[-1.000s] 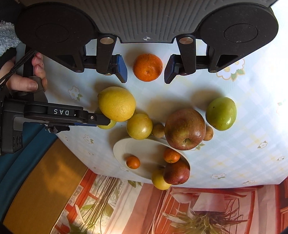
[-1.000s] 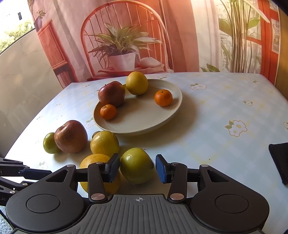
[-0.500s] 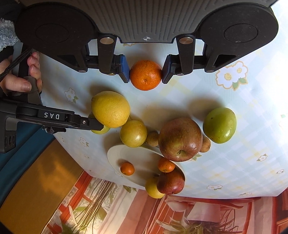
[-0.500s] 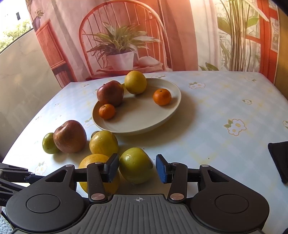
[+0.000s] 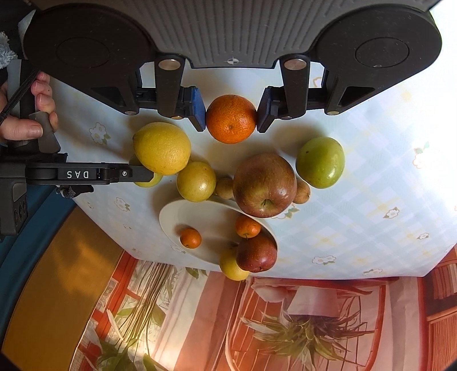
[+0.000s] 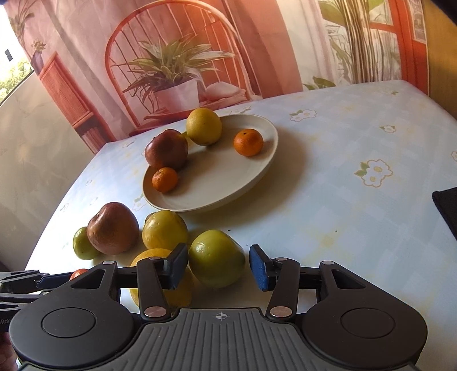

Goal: Organize fruits
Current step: 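Carry the tangerine and the lime onto the cream plate and open both tools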

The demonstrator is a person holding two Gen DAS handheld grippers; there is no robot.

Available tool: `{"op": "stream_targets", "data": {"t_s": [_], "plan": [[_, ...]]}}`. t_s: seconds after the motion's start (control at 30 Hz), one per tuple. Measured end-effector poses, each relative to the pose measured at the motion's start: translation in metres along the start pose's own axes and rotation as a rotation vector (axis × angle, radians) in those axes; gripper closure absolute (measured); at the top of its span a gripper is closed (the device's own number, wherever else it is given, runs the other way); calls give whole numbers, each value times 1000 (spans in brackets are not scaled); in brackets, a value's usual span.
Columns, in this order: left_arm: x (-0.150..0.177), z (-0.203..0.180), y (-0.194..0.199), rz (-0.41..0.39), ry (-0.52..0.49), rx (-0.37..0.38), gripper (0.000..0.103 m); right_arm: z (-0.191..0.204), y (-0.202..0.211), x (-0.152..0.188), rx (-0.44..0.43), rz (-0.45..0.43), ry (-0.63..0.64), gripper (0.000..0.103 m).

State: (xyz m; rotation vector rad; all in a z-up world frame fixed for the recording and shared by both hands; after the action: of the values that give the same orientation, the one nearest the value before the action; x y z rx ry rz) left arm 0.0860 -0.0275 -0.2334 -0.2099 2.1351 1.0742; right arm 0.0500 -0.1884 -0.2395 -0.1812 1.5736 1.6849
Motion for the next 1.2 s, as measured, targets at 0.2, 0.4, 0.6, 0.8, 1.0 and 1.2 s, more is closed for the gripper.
{"op": "stream_targets", "data": {"t_s": [0.2,0.4,0.6,0.8,1.0,1.2], "plan": [[-5,-1,7,-24,-16,-18,62,1,5,-2,77,-29,71,62],[-6,3,9,-26,-12,-30,62,0,8,-2,141,-52,152,62],[-6,4,11,-30,-9,-40,62,-1,7,-3,141,-52,142,62],[-7,3,14,-39,-11,-49,62,-3,5,-2,121,-44,117,61],[-15,2,16,-48,-33,-55,62,-10,6,-4,87,-37,67,62],[-40,0,25,-97,-78,-67,62,-20,19,-23,65,-85,19,62]]}}
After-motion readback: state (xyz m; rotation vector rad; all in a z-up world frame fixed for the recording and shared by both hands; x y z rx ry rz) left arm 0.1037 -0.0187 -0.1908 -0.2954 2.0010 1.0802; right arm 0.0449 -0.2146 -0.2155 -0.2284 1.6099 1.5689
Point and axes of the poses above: each gripper's, at about its wrist camera, not at the fingertips, and y roughly against the way its jaws point, z to its left, x to its underside, the point moved 7 cm from there along -y, roughly the way its jaws point, and after that the axes turned 15 degrees about x, right-handed, at the moved point
